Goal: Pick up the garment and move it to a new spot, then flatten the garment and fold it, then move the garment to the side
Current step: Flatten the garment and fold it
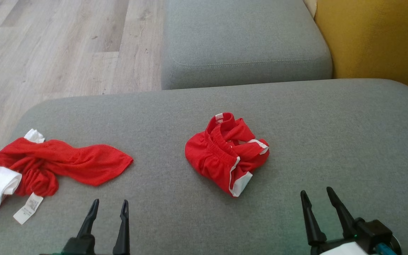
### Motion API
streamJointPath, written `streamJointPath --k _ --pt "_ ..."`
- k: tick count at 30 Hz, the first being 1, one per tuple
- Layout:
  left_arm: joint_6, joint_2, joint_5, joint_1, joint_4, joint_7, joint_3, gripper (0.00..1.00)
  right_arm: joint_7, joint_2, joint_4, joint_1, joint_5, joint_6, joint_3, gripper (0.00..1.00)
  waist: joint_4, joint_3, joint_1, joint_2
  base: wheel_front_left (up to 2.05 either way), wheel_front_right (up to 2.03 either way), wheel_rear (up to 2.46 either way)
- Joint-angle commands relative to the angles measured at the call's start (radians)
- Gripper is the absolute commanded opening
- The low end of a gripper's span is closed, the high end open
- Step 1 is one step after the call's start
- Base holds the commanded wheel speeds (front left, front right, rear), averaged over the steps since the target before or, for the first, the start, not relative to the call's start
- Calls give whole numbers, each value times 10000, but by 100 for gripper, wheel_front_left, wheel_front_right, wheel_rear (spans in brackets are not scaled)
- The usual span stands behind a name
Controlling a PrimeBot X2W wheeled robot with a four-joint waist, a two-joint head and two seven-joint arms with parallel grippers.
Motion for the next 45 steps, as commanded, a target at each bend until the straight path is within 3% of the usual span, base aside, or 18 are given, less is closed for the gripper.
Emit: streamJointPath --k 1,36,41,45 --pt "84 -25 79 -465 -359 -122 243 100 -109 -32 -264 -392 -20 -7 277 100 1 18 0 0 0 0 0" --pt "310 225 186 -601 180 -122 -223 100 -109 -32 -50 -363 -270 -7 472 100 -75 -114 0 0 0 0 0" --pt "1 312 465 -1055 244 -122 -874 100 -109 -31 -50 -398 -316 -7 514 100 -103 20 0 0 0 0 0" --pt "-643 192 695 -2226 735 -122 -1898 100 -109 -31 -47 -479 -367 -7 625 100 -183 240 0 0 0 0 0"
